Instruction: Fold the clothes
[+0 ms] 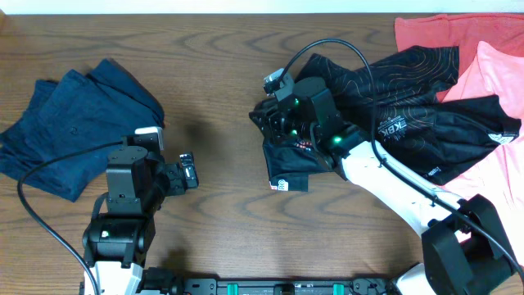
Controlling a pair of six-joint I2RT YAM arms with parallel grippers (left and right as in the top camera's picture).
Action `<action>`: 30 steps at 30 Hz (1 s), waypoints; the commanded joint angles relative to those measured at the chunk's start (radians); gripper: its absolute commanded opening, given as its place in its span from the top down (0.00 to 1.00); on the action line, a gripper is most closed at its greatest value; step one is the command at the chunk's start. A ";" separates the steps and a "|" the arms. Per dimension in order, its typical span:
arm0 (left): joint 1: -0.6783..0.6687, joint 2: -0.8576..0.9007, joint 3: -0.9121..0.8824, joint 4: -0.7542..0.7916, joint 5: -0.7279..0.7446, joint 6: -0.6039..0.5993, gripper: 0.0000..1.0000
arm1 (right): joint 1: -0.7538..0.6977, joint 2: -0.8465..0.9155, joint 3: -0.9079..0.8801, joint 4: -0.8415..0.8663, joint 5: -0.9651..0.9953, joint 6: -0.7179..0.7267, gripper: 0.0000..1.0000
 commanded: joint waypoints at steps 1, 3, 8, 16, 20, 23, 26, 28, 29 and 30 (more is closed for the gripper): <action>-0.003 -0.001 0.021 0.006 0.023 -0.002 0.02 | -0.055 -0.040 0.006 -0.085 0.165 0.018 0.09; -0.004 0.000 0.021 0.018 0.076 -0.002 0.02 | -0.104 -0.076 0.006 -0.180 0.208 0.018 0.01; -0.008 0.060 0.018 0.049 0.213 -0.074 0.02 | -0.272 -0.182 0.006 -0.439 0.293 0.018 0.01; -0.159 0.326 0.015 0.115 0.364 -0.135 0.02 | -0.539 -0.288 0.006 -0.705 0.352 0.019 0.01; -0.286 0.473 0.015 0.221 0.373 -0.193 0.02 | -0.632 -0.299 0.006 -0.774 0.352 0.019 0.01; -0.369 0.577 0.015 0.317 0.373 -0.240 0.02 | -0.675 -0.299 0.006 -0.808 0.352 0.019 0.01; -0.439 0.676 0.015 0.422 0.373 -0.273 0.02 | -0.690 -0.299 0.006 -0.829 0.352 0.019 0.01; -0.473 0.734 0.015 0.486 0.373 -0.285 0.01 | -0.691 -0.299 0.006 -0.835 0.352 0.019 0.01; -0.490 0.765 0.015 0.519 0.373 -0.299 0.00 | -0.691 -0.299 0.006 -0.838 0.352 0.019 0.01; -0.500 0.786 0.015 0.541 0.373 -0.311 0.00 | -0.691 -0.299 0.006 -0.840 0.352 0.019 0.01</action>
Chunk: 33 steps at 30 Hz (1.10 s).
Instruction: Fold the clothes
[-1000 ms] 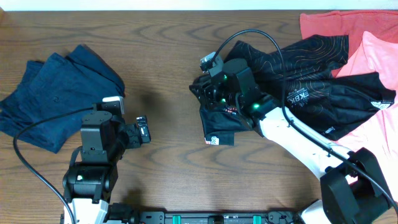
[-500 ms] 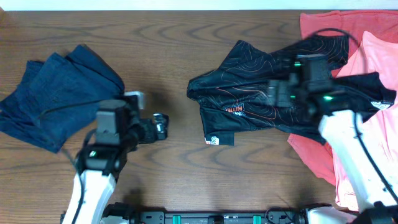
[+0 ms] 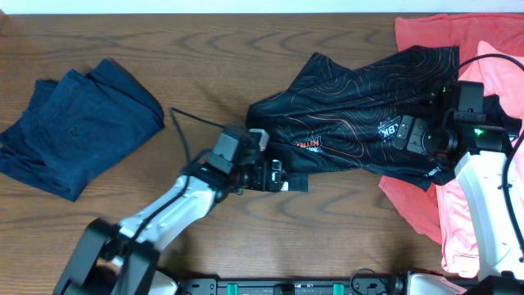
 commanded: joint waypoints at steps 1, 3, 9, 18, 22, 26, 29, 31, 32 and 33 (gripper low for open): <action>-0.042 0.079 0.012 0.065 0.006 -0.067 0.01 | -0.007 -0.012 0.007 -0.007 0.006 0.007 0.01; -0.062 0.119 0.012 0.112 0.006 -0.096 0.07 | -0.007 -0.012 0.007 -0.011 0.006 0.007 0.01; -0.087 0.151 0.012 0.202 0.006 -0.112 0.77 | -0.007 -0.012 0.007 -0.014 0.006 0.007 0.01; 0.067 0.057 0.016 0.126 -0.005 -0.070 0.94 | -0.009 -0.012 0.007 -0.033 0.016 0.002 0.01; 0.275 -0.076 0.054 0.039 -0.015 0.025 0.94 | -0.009 -0.012 0.007 -0.035 0.017 -0.005 0.01; 0.529 -0.183 0.140 0.009 -0.063 0.039 0.94 | -0.009 -0.012 0.007 -0.042 0.013 -0.005 0.01; 0.688 -0.203 0.227 0.022 -0.061 0.039 0.94 | -0.009 -0.012 0.007 -0.044 0.013 -0.005 0.01; 0.753 -0.196 0.275 0.021 -0.061 0.039 0.94 | -0.009 -0.012 0.007 -0.045 0.012 -0.005 0.01; 0.772 -0.193 0.290 0.021 -0.057 0.039 0.94 | -0.009 -0.012 0.007 -0.047 0.009 -0.005 0.01; 0.786 -0.192 0.297 0.021 -0.051 0.039 0.85 | -0.009 -0.012 0.007 -0.048 0.007 -0.005 0.01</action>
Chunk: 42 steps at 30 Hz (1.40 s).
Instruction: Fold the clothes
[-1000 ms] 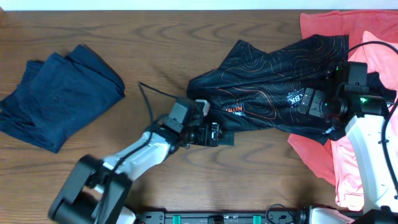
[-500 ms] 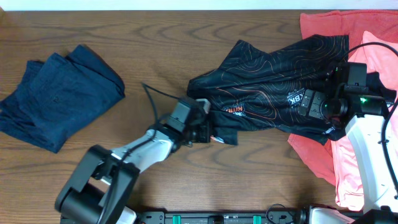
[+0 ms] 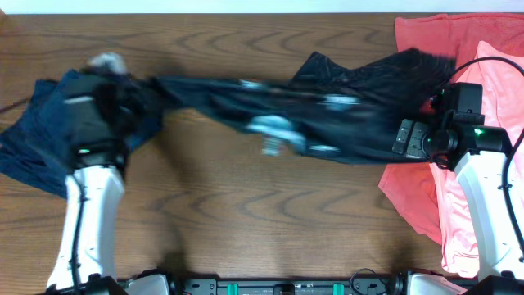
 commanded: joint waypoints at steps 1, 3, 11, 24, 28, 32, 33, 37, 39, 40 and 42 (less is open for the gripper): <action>0.042 -0.002 0.032 -0.013 0.014 0.020 0.62 | -0.008 -0.012 0.007 -0.005 0.003 -0.004 0.01; 0.041 -0.002 0.032 -0.069 0.054 0.020 0.02 | -0.008 -0.012 0.007 -0.007 0.003 -0.004 0.01; -0.129 0.015 0.011 -0.534 0.081 0.016 0.02 | -0.008 -0.011 0.007 -0.021 0.003 -0.004 0.01; -0.689 0.272 -0.082 -0.321 0.079 -0.320 0.02 | -0.008 -0.011 0.007 -0.043 -0.016 -0.006 0.01; -0.794 0.381 -0.082 -0.152 0.080 -0.481 0.02 | -0.008 -0.011 0.007 -0.046 -0.016 -0.008 0.01; -0.877 0.467 -0.082 0.007 0.067 -0.606 0.02 | -0.008 -0.011 0.007 -0.047 -0.016 -0.008 0.01; -0.896 0.488 -0.082 0.030 0.038 -0.645 0.02 | -0.008 -0.011 0.007 -0.047 -0.016 -0.008 0.01; -0.935 0.550 -0.082 0.089 -0.119 -0.752 0.02 | -0.008 -0.011 0.007 -0.052 -0.016 -0.008 0.01; -0.937 0.573 -0.082 0.133 -0.171 -0.759 0.01 | -0.008 -0.011 0.007 -0.056 -0.016 -0.008 0.01; -0.936 0.584 -0.082 0.154 -0.191 -0.759 0.03 | -0.008 -0.011 0.007 -0.059 -0.016 -0.008 0.01; -0.933 0.605 -0.082 0.196 -0.241 -0.759 0.05 | -0.008 -0.011 0.007 -0.062 -0.016 -0.008 0.01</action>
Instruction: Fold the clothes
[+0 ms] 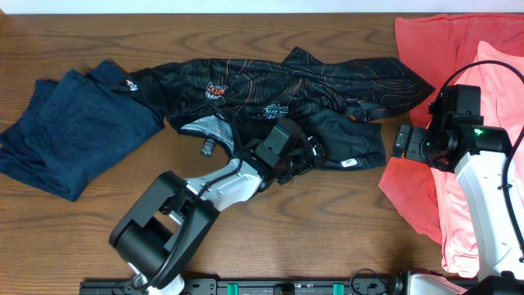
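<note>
The black shirt [278,90] with orange contour lines lies spread across the middle of the table, from the navy garment to near the red clothes. Its lower right part is bunched into folds. My left gripper [309,156] reaches in from below and sits on that bunched lower hem. Fabric hides its fingertips, so its grip cannot be told. My right gripper [403,140] stands just right of the shirt's right edge, apart from the cloth, with nothing between its fingers.
A folded navy garment [74,131] lies at the left, touching the shirt's left end. A red garment [426,37] and a pink one [495,90] lie heaped at the right, under my right arm. Bare wood shows along the front.
The shirt was stretched between both grippers. Now it lies flat and my right gripper is off it. My left gripper has gone from the far left to the shirt's lower middle hem.
My right gripper was on the crumpled shirt at mid-table, with my left arm idle. Then the right held the shirt's right end and the left its lower left corner. The shirt was then stretched across the table, and now lies spread out.
</note>
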Controlling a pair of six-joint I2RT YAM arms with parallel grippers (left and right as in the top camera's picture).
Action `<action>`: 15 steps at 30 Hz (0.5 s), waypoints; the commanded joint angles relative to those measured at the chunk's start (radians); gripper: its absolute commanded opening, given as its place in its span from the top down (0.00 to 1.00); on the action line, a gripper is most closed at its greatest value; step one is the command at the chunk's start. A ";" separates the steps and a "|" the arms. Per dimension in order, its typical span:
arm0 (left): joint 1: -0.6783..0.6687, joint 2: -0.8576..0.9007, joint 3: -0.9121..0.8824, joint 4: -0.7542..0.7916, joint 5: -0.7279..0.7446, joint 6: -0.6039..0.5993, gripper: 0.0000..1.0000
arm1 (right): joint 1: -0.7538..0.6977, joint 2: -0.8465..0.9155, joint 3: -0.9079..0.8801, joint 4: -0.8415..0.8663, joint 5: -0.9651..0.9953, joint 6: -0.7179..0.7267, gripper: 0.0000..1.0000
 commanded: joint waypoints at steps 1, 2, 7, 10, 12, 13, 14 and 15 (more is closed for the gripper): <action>0.008 0.105 -0.035 0.014 -0.212 -0.054 0.07 | -0.008 -0.011 0.007 -0.006 -0.004 -0.008 0.01; 0.007 0.111 -0.035 0.024 -0.233 -0.054 0.09 | -0.008 -0.011 0.007 -0.008 -0.004 -0.008 0.01; 0.007 0.122 -0.035 0.034 -0.257 -0.055 0.20 | -0.008 -0.012 0.007 -0.013 -0.004 -0.008 0.01; 0.007 0.123 -0.035 0.034 -0.328 -0.065 0.30 | -0.008 -0.011 0.007 -0.018 -0.006 -0.008 0.01; 0.007 0.125 -0.035 0.034 -0.371 -0.066 0.38 | -0.008 -0.011 0.007 -0.020 -0.009 -0.008 0.01; 0.007 0.126 -0.035 0.034 -0.378 -0.066 0.38 | -0.008 -0.011 0.007 -0.023 -0.008 -0.008 0.01; 0.007 0.127 -0.035 0.037 -0.381 -0.066 0.39 | -0.008 -0.011 0.007 -0.024 -0.008 -0.008 0.01; 0.007 0.131 -0.035 0.045 -0.381 -0.066 0.40 | -0.008 -0.011 0.007 -0.027 -0.008 -0.008 0.01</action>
